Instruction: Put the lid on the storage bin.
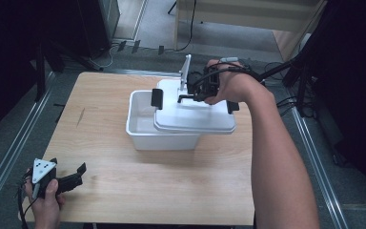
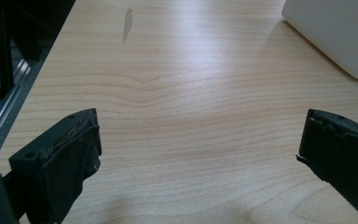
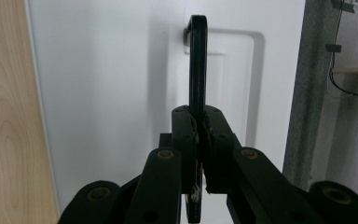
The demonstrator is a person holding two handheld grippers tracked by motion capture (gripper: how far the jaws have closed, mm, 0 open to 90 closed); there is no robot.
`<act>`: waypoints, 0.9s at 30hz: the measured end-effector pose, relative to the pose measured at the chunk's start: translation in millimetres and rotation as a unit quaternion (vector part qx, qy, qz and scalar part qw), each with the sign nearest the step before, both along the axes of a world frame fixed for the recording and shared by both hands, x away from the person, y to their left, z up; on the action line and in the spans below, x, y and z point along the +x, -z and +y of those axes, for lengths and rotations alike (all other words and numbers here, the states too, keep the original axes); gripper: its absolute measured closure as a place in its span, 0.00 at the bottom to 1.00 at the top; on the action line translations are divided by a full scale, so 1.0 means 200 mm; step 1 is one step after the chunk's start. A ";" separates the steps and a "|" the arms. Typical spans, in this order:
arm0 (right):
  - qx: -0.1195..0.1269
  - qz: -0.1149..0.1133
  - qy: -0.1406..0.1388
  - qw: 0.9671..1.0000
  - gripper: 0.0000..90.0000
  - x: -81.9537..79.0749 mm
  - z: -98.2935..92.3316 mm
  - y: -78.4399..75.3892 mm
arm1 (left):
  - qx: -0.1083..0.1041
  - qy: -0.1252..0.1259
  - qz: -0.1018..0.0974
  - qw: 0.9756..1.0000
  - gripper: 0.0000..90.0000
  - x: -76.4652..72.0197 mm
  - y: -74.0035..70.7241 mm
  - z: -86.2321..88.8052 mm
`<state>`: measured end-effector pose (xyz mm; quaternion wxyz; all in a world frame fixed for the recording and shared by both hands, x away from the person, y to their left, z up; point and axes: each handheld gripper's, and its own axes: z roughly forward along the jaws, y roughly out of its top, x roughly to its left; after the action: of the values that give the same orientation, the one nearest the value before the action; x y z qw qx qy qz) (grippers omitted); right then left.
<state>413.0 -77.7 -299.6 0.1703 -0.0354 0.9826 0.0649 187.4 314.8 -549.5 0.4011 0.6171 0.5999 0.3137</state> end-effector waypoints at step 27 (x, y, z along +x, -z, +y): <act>-0.005 0.015 -0.023 1.000 0.95 0.01 0.30 0.03 | -0.004 0.003 -0.002 1.000 0.00 0.00 0.00 0.00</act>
<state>415.6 -18.2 -305.0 0.1538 -0.0582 0.9843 0.0645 187.7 315.1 -549.6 0.4060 0.6167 0.5985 0.3109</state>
